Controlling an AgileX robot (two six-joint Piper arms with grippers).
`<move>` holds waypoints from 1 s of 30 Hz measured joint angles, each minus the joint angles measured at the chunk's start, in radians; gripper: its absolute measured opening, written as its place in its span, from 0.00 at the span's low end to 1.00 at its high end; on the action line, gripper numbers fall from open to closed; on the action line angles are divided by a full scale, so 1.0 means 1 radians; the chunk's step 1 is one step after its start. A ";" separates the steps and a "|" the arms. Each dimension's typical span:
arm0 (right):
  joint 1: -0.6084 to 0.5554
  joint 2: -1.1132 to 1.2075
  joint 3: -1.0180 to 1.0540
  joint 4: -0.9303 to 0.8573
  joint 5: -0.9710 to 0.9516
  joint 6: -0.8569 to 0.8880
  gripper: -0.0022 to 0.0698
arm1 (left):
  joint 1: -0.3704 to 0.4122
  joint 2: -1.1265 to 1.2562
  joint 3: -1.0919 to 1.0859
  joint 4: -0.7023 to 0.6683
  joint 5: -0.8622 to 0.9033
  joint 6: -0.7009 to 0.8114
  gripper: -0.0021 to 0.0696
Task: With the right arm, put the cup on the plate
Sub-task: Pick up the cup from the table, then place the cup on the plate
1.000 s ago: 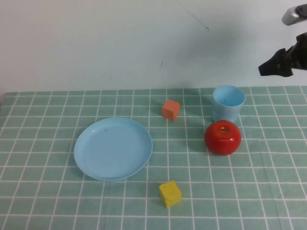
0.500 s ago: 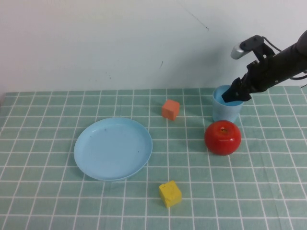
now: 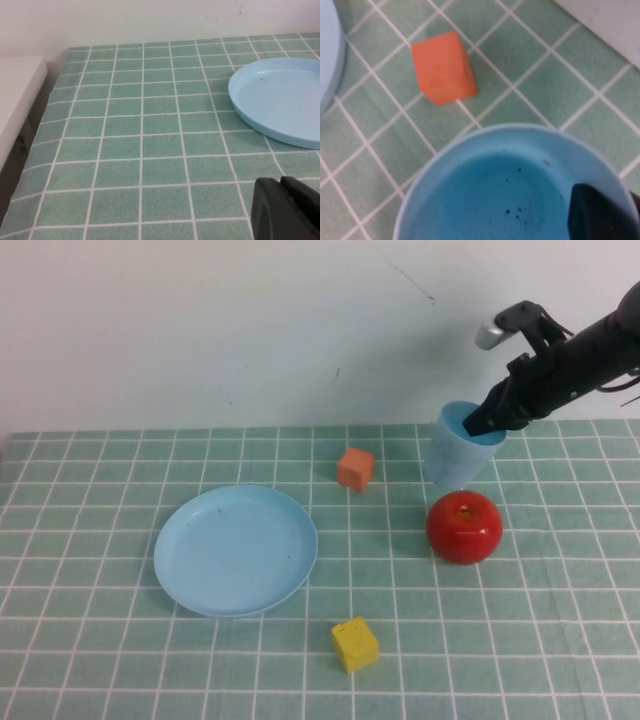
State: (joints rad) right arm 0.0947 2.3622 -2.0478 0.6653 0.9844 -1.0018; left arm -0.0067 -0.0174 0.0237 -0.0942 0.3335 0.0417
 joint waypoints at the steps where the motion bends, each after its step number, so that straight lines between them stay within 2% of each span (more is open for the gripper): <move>1: 0.007 0.000 -0.027 0.005 0.016 0.000 0.08 | 0.000 0.000 0.000 0.000 0.000 0.000 0.03; 7: 0.095 0.000 -0.165 0.019 0.095 -0.006 0.08 | 0.000 0.000 0.000 0.000 0.000 0.000 0.03; 16: 0.268 -0.002 -0.188 0.027 0.146 -0.077 0.08 | 0.000 0.000 0.000 0.000 0.000 0.002 0.03; 30: 0.342 0.051 -0.192 0.080 0.160 -0.104 0.08 | 0.000 0.000 0.000 0.000 0.000 0.002 0.02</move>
State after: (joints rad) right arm 0.4369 2.4133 -2.2398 0.7450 1.1446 -1.1057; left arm -0.0067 -0.0174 0.0237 -0.0942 0.3335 0.0436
